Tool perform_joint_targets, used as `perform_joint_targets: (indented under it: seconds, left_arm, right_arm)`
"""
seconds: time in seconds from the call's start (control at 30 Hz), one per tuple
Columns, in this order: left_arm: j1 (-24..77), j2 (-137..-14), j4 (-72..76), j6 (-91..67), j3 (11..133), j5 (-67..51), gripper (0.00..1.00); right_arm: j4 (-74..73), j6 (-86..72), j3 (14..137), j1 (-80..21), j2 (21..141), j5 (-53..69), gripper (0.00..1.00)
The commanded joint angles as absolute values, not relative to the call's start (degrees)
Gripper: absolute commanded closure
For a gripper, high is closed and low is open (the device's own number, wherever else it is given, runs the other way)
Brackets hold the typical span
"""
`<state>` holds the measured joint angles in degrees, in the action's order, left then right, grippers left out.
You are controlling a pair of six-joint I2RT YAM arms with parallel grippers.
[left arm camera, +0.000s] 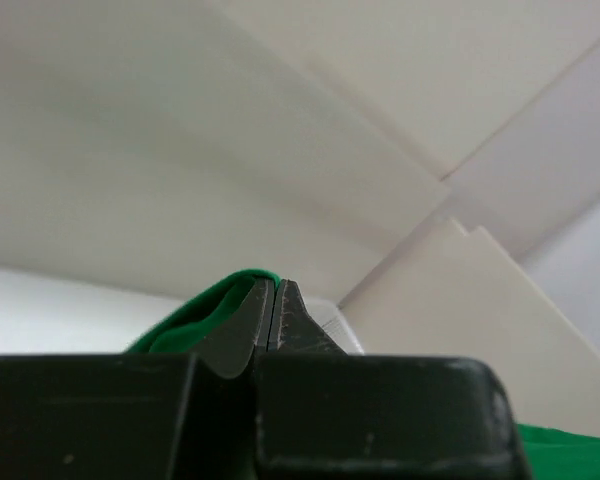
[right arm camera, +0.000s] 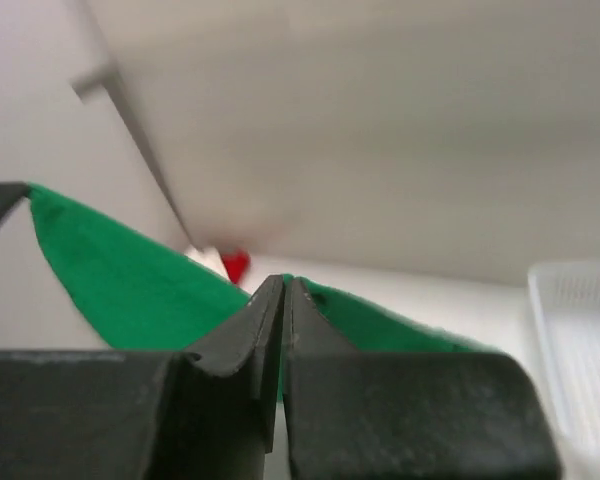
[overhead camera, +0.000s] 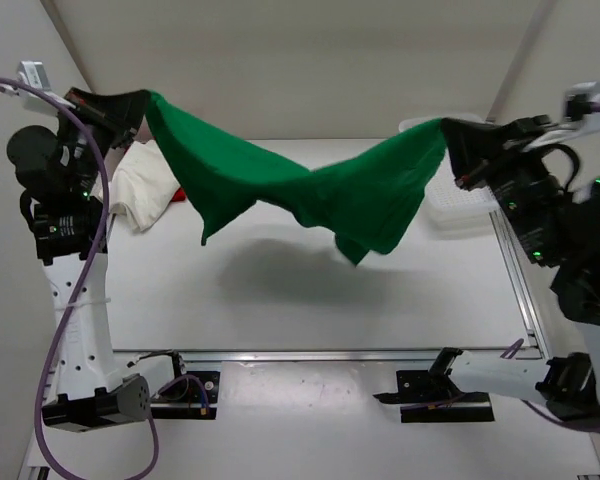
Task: Fold and stack the t-shirts
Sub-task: Flatten out the tshirt
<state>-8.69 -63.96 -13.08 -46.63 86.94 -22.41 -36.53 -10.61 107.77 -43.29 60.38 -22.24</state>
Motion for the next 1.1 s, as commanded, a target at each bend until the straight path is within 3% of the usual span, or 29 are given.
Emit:
perform_joint_targets:
  seconds: [0.0, 0.03, 0.07, 0.1, 0.13, 0.17, 0.2, 0.23, 0.3, 0.33, 0.43, 0.57, 0.7, 0.77, 0.8, 0.97, 1.07]
  left_arm:
    - [-9.8, -68.6, -16.8, -48.9, 93.1, -26.4, 1.00]
    - [-10.2, -70.0, -17.3, -48.8, 95.0, -25.3, 1.00]
    - [-10.1, -70.7, -18.8, -47.9, 95.8, -24.4, 1.00]
    - [-10.4, -72.2, -19.1, -47.6, 96.3, -23.8, 1.00]
    - [-10.5, -73.1, -18.8, -47.7, 95.1, -24.0, 1.00]
    - [-10.5, -73.1, -17.9, -47.8, 93.4, -23.6, 1.00]
    - [-9.6, -73.0, -17.1, -47.6, 91.7, -22.5, 1.00]
    - [-9.6, -72.8, -16.4, -47.5, 89.4, -22.2, 1.00]
    - [-9.2, -71.8, -14.3, -47.5, 85.5, -20.7, 1.00]
    - [-9.3, -71.7, -14.2, -47.0, 83.4, -19.7, 1.00]
    - [-8.9, -71.8, -14.4, -44.9, 79.0, -17.7, 1.00]
    - [-7.6, -72.9, -11.8, -42.7, 70.2, -13.2, 1.00]
    - [-6.2, -82.4, -9.8, -43.1, 71.6, -11.5, 1.00]
    - [-4.0, -89.0, -11.3, -42.5, 77.4, -10.5, 1.00]
    - [-3.0, -90.5, -11.9, -42.5, 82.1, -10.1, 1.00]
    - [-3.5, -98.8, -15.6, -45.0, 104.5, -12.8, 1.00]
    - [-5.6, -99.0, -15.3, -46.1, 109.9, -11.7, 1.00]
  right_arm:
    - [-22.6, 8.9, 111.5, -58.8, 63.6, -52.2, 1.00]
    - [-13.3, 24.4, 106.7, -68.4, 63.5, -62.4, 1.00]
    - [17.8, 51.1, 102.1, -77.5, 62.9, -67.8, 1.00]
    - [42.9, 63.2, 95.7, -81.8, 63.4, -67.7, 1.00]
    - [39.2, 71.9, 99.1, -84.5, 65.6, -67.8, 1.00]
    - [29.5, 60.5, 104.4, -79.6, 66.4, -66.8, 1.00]
    - [5.0, 41.6, 108.0, -70.9, 67.7, -60.2, 1.00]
    - [-4.9, 34.6, 114.5, -66.8, 69.9, -56.5, 1.00]
    - [-28.3, 15.1, 119.7, -44.4, 74.7, -38.3, 1.00]
    - [-37.3, 5.0, 122.7, -29.9, 77.7, -19.9, 1.00]
    - [-29.9, 1.0, 104.2, -20.2, 78.1, -8.2, 1.00]
    - [-26.4, -2.1, 100.0, -12.4, 85.6, 5.1, 1.00]
    - [-30.8, -0.5, 114.2, -10.6, 102.2, 6.8, 1.00]
    - [-35.7, -0.5, 136.0, -8.6, 112.0, 8.3, 1.00]
    - [-36.3, -1.0, 141.2, -7.9, 117.9, 9.3, 1.00]
    - [-27.3, -7.6, 147.7, -5.9, 116.1, 11.0, 1.00]
    - [-18.2, -7.3, 142.8, -5.9, 110.0, 8.8, 1.00]
